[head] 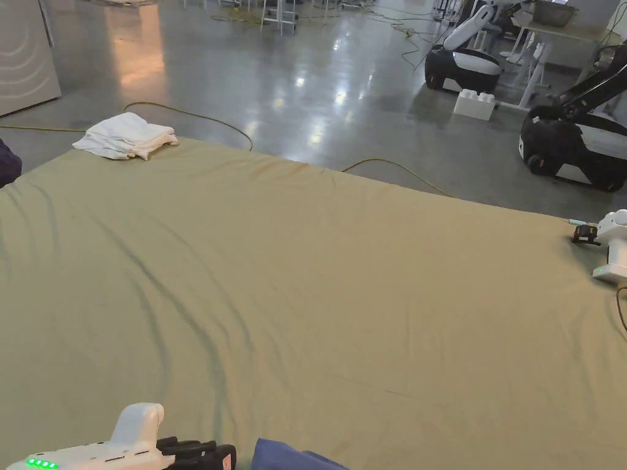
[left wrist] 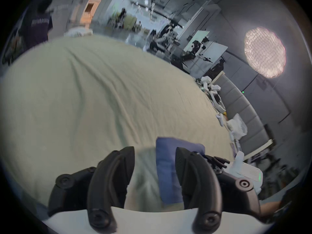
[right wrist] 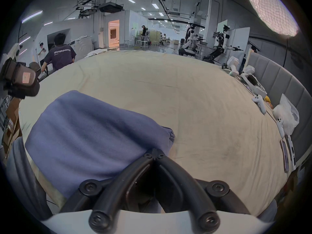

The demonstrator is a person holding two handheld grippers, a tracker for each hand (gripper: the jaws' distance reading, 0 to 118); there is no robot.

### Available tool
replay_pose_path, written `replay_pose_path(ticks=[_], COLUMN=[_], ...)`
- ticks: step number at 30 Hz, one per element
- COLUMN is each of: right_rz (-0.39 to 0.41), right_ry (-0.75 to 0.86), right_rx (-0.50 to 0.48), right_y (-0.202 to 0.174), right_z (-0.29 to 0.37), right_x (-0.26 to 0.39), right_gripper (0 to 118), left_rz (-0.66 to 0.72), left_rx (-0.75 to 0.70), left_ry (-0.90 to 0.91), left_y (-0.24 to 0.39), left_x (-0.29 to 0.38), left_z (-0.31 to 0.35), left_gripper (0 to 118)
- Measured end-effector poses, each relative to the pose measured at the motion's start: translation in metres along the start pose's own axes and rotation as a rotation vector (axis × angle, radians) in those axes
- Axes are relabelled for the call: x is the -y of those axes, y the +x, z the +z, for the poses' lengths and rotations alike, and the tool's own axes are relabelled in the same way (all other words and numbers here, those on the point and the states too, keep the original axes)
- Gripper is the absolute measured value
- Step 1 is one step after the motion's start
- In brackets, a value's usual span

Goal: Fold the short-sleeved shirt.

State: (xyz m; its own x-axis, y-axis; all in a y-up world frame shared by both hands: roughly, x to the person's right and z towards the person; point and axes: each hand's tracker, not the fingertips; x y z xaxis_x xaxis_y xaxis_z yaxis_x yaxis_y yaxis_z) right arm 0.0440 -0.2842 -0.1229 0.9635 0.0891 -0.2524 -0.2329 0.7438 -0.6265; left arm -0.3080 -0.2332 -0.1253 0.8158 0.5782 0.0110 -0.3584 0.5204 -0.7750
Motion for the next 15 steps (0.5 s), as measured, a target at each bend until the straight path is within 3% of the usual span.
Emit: replay_pose_path(ticks=[10, 13, 15], right_rz=[0.02, 0.024, 0.027], right_ry=[0.003, 0.0, -0.001], right_rx=[-0.006, -0.007, -0.008], right_y=[0.0, 0.0, 0.0], right_z=[0.001, 0.0, 0.001], right_x=[0.001, 0.001, 0.001], right_gripper=[0, 0, 0], left_rz=[0.28, 0.28, 0.26], left_rx=[0.332, 0.416, 0.383], left_ry=[-0.288, -0.33, -0.372], left_y=[-0.042, -0.039, -0.035], left_x=[0.0, 0.006, 0.009], left_z=[-0.067, -0.09, -0.104], left_gripper=[71, 72, 75])
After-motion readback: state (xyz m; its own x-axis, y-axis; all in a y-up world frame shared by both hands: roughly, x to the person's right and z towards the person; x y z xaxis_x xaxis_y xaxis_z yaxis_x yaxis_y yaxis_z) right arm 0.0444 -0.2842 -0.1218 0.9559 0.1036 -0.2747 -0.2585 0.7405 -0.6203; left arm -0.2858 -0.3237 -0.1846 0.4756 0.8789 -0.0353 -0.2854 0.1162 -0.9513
